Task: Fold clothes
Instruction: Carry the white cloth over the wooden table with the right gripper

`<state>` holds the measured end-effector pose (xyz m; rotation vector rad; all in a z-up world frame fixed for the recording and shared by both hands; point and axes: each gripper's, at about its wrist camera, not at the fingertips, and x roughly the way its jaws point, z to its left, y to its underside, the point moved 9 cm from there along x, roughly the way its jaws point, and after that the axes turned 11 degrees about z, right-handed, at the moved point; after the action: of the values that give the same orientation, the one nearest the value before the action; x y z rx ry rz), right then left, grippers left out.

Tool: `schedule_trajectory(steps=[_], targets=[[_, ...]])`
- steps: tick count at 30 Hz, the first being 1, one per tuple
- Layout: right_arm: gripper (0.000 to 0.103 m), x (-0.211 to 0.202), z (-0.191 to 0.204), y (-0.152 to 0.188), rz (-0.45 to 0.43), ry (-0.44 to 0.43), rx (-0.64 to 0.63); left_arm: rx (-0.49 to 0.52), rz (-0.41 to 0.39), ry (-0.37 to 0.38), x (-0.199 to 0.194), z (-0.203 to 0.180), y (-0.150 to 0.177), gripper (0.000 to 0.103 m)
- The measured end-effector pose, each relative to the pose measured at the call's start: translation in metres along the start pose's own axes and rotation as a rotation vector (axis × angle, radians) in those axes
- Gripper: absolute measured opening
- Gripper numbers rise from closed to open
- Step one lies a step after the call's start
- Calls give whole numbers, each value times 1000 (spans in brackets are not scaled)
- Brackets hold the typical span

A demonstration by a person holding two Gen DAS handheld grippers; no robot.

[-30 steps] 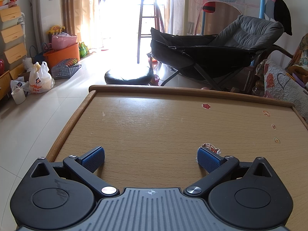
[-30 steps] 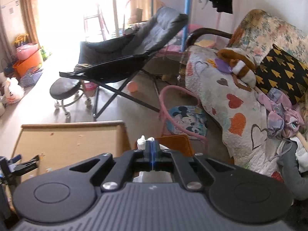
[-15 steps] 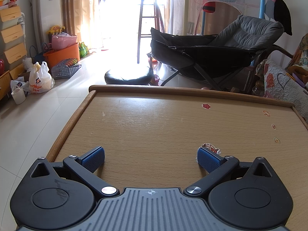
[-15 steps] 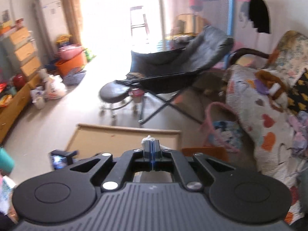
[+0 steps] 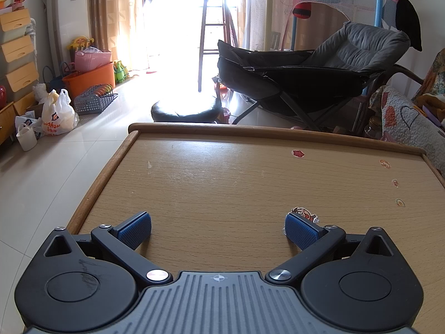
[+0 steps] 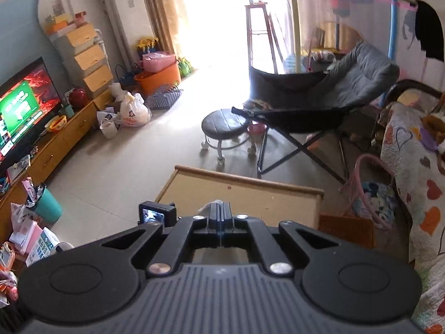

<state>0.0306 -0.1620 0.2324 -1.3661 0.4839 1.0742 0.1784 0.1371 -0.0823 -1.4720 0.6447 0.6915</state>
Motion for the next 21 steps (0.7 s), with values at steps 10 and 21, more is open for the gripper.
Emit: schedule_trajectory(steps=[10,21], targets=[[1,131,-51,30,165,27,142,0,0,0,0,0,0,103],[1,199,-105,63,228,163,199,0,0,0,0,0,0,103]])
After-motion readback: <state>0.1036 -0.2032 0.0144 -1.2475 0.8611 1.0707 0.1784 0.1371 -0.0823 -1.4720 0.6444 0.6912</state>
